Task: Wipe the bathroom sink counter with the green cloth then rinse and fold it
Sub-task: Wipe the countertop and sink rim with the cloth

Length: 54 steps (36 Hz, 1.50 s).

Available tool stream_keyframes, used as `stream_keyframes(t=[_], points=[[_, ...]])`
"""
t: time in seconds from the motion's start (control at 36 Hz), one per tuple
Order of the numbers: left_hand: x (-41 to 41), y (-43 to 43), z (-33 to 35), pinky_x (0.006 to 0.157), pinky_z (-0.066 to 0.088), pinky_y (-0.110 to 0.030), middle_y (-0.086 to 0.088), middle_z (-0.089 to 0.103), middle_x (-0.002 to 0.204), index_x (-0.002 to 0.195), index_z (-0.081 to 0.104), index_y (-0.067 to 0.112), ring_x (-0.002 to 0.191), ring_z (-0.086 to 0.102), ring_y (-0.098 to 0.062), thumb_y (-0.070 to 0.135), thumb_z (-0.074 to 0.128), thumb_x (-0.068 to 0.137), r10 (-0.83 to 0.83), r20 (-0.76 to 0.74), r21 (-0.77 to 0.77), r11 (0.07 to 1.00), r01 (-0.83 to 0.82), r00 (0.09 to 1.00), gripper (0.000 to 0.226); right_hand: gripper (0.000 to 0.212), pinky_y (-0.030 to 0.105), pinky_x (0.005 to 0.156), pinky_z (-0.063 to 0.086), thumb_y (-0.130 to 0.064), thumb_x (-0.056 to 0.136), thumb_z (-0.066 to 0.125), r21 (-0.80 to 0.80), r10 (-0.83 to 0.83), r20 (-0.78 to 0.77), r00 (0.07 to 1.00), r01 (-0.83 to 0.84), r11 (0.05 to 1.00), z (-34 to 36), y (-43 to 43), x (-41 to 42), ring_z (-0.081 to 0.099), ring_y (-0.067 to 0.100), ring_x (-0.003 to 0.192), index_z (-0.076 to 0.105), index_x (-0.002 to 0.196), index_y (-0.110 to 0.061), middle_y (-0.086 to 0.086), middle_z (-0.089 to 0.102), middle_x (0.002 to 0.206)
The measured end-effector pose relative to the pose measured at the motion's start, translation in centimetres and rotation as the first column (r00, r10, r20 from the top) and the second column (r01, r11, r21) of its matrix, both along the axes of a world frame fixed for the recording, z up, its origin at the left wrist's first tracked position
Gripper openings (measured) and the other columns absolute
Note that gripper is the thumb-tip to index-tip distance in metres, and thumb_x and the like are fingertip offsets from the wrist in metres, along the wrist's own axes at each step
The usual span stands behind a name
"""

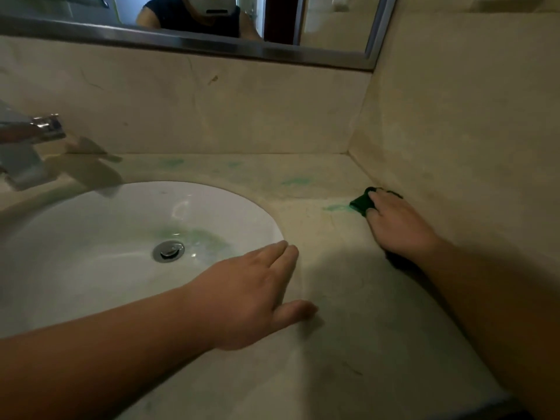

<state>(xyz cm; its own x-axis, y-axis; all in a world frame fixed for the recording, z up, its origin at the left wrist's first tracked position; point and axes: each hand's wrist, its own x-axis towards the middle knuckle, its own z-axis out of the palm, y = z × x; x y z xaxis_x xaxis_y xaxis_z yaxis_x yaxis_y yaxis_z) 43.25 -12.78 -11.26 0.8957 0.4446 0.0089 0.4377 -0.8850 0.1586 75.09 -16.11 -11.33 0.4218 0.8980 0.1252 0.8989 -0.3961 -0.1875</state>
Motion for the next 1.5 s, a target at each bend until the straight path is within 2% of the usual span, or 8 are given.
stream_keyframes(t=[0.22, 0.31, 0.47, 0.61, 0.81, 1.06, 1.28, 1.5], points=[[0.0, 0.1, -0.3, 0.124, 0.030, -0.035, 0.000, 0.023, 0.172, 0.164, 0.016, 0.023, 0.154, 0.030, -0.018, 0.082, 0.033, 0.094, 0.019, 0.026, -0.092, 0.996, -0.016, 0.999, 0.093, 0.047, 0.030, 0.118, 0.023, -0.017, 0.109, 0.033, -0.038, 0.132, -0.048, 0.990, -0.134, 0.990, 1.1, 2.1, -5.9, 0.036, 0.027, 0.146, 0.039, 0.155, -0.008, 0.012, 0.038, 0.162], [-0.1, -0.4, 0.0, 0.089, 0.050, -0.040, -0.001, 0.057, 0.129, 0.130, 0.045, 0.021, 0.113, 0.060, -0.024, 0.078, 0.038, 0.095, 0.015, 0.102, 0.015, 1.000, -0.017, 0.995, 0.068, 0.050, 0.030, 0.124, 0.015, -0.019, 0.109, 0.036, -0.010, 0.254, -0.070, 0.965, -0.255, 0.967, 1.0, 4.0, -11.1, 0.026, 0.020, 0.154, 0.035, 0.159, -0.019, 0.002, 0.028, 0.168], [-1.8, -1.5, -1.0, 0.048, 0.035, -0.032, -0.004, 0.060, 0.076, 0.089, 0.062, 0.017, 0.059, 0.058, -0.029, 0.053, 0.043, 0.104, -0.163, 0.197, 0.399, 0.914, 0.073, 0.967, 0.043, 0.036, 0.032, 0.089, 0.055, -0.017, 0.106, 0.047, 0.209, 0.312, -0.443, 0.840, -0.241, 0.948, 3.3, 4.4, -15.9, 0.069, 0.019, 0.103, 0.072, 0.127, -0.032, -0.004, 0.074, 0.114], [-2.2, -1.3, -1.4, 0.049, 0.044, -0.034, -0.003, 0.061, 0.086, 0.100, 0.064, 0.019, 0.065, 0.061, -0.030, 0.047, 0.036, 0.106, -0.147, 0.269, 0.377, 0.926, 0.036, 0.952, 0.041, 0.035, 0.004, 0.052, 0.043, -0.015, 0.107, 0.046, 0.336, 0.275, -0.413, 0.868, -0.135, 0.932, 8.9, 0.2, -12.5, 0.067, 0.001, 0.065, 0.069, 0.127, -0.033, -0.011, 0.071, 0.097], [-1.2, -0.6, -1.7, 0.057, 0.040, -0.034, -0.002, 0.059, 0.097, 0.114, 0.055, 0.019, 0.079, 0.063, -0.031, 0.051, 0.030, 0.105, -0.067, 0.292, 0.244, 0.970, -0.007, 0.954, 0.041, 0.050, 0.034, 0.120, 0.023, -0.040, 0.109, 0.040, -0.114, 0.034, -0.146, 0.989, -0.050, 0.992, 4.1, -3.5, -4.3, 0.031, 0.022, 0.151, 0.038, 0.158, -0.029, -0.001, 0.030, 0.167], [-1.0, -0.1, -2.3, 0.056, 0.041, -0.036, -0.001, 0.053, 0.088, 0.100, 0.054, 0.018, 0.069, 0.056, -0.026, 0.045, 0.036, 0.104, -0.104, 0.357, 0.191, 0.981, 0.036, 0.928, 0.032, 0.046, 0.039, 0.115, 0.032, -0.029, 0.108, 0.030, -0.010, 0.167, -0.003, 0.986, -0.167, 0.986, 0.1, 3.7, -10.3, 0.041, 0.025, 0.138, 0.041, 0.151, -0.017, 0.007, 0.043, 0.156], [-1.4, -0.6, -1.7, 0.055, 0.028, -0.033, -0.001, 0.061, 0.096, 0.107, 0.058, 0.021, 0.068, 0.059, -0.024, 0.048, 0.030, 0.105, -0.120, 0.323, 0.266, 0.964, 0.032, 0.939, 0.040, 0.034, 0.030, 0.108, 0.043, -0.016, 0.104, 0.051, 0.179, 0.443, -0.255, 0.859, -0.409, 0.895, 2.3, 4.7, -17.4, 0.059, 0.017, 0.125, 0.070, 0.130, -0.026, -0.004, 0.065, 0.139], [-1.3, -0.8, -1.9, 0.060, 0.043, -0.036, 0.001, 0.061, 0.097, 0.112, 0.057, 0.022, 0.080, 0.065, -0.028, 0.051, 0.025, 0.104, -0.073, 0.303, 0.254, 0.967, -0.007, 0.950, 0.043, 0.042, 0.035, 0.102, 0.042, -0.022, 0.107, 0.041, 0.229, 0.076, -0.161, 0.984, -0.037, 0.973, 4.9, 0.8, -9.4, 0.054, 0.025, 0.127, 0.052, 0.147, -0.025, 0.005, 0.055, 0.147]])
